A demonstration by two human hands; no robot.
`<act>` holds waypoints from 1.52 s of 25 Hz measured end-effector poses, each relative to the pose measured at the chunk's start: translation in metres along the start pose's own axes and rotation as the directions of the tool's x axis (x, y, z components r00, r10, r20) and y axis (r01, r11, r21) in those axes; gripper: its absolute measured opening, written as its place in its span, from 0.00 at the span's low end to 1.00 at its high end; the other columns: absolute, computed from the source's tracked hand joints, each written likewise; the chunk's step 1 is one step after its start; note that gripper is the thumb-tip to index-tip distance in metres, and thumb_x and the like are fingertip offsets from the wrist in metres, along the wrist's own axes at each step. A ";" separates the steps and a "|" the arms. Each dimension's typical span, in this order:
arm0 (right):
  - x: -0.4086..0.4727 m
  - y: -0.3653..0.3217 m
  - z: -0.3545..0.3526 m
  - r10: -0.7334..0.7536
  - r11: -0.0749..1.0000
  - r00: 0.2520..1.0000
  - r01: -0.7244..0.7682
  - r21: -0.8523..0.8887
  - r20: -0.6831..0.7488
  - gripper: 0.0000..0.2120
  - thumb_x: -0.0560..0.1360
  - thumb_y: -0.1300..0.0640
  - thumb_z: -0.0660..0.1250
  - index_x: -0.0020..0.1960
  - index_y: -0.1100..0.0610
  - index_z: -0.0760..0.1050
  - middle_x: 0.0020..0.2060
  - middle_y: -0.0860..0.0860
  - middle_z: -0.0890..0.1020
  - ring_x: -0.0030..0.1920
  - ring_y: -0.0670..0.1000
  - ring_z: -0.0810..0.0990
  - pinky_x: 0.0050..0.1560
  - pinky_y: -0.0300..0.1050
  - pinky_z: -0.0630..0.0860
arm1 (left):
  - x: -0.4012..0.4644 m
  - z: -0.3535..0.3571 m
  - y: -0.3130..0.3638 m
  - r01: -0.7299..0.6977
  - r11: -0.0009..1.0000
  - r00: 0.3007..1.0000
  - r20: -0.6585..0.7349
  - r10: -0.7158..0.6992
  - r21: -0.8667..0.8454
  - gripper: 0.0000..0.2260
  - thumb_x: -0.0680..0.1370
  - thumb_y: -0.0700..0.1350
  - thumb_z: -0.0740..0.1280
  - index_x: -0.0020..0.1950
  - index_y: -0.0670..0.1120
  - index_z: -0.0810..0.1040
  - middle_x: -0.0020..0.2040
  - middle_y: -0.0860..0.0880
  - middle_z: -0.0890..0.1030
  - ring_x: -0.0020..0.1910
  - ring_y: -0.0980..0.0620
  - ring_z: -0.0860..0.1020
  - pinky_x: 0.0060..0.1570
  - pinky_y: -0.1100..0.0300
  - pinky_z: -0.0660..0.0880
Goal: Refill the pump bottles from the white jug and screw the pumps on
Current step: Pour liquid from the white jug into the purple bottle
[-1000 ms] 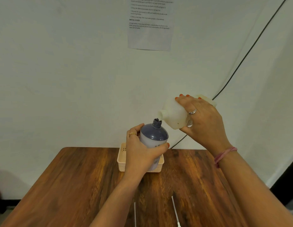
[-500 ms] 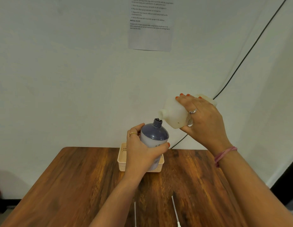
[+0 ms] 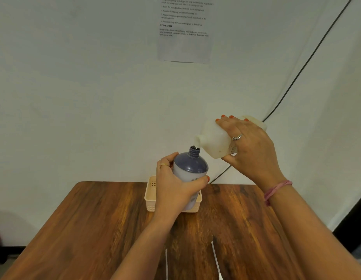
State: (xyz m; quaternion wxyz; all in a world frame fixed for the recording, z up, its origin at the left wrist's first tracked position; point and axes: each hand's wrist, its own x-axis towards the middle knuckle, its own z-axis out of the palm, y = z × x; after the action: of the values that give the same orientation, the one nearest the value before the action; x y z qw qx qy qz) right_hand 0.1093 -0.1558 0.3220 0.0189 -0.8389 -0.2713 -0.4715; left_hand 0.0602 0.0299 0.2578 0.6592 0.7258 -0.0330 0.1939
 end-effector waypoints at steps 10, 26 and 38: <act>-0.002 0.001 0.001 -0.003 1.000 1.000 0.003 -0.003 0.006 0.33 0.65 0.54 0.78 0.67 0.58 0.72 0.64 0.56 0.77 0.64 0.56 0.76 0.63 0.55 0.72 | 0.001 0.001 -0.001 0.008 1.000 1.000 -0.007 -0.008 0.015 0.41 0.54 0.52 0.78 0.64 0.53 0.66 0.59 0.53 0.73 0.56 0.53 0.76 0.48 0.66 0.77; -0.005 0.001 0.001 -0.002 1.000 1.000 0.002 -0.017 0.010 0.33 0.65 0.54 0.78 0.67 0.57 0.72 0.64 0.55 0.77 0.64 0.56 0.76 0.64 0.54 0.71 | -0.001 0.003 -0.004 0.013 1.000 1.000 -0.016 -0.013 0.027 0.40 0.56 0.50 0.82 0.64 0.53 0.67 0.60 0.53 0.72 0.57 0.54 0.75 0.55 0.56 0.78; -0.009 0.000 -0.001 0.021 1.000 1.000 -0.021 0.008 0.002 0.33 0.65 0.54 0.78 0.67 0.57 0.72 0.64 0.55 0.77 0.63 0.56 0.76 0.63 0.53 0.70 | -0.002 0.005 -0.003 0.037 0.999 0.999 -0.002 -0.037 0.027 0.42 0.56 0.50 0.81 0.65 0.52 0.67 0.61 0.52 0.73 0.58 0.52 0.75 0.56 0.52 0.78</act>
State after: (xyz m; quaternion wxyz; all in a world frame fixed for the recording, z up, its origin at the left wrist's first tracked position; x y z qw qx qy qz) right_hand 0.1052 -0.1602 0.3156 0.0267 -0.8421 -0.2643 -0.4693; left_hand 0.0602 0.0249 0.2534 0.6528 0.7350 -0.0162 0.1828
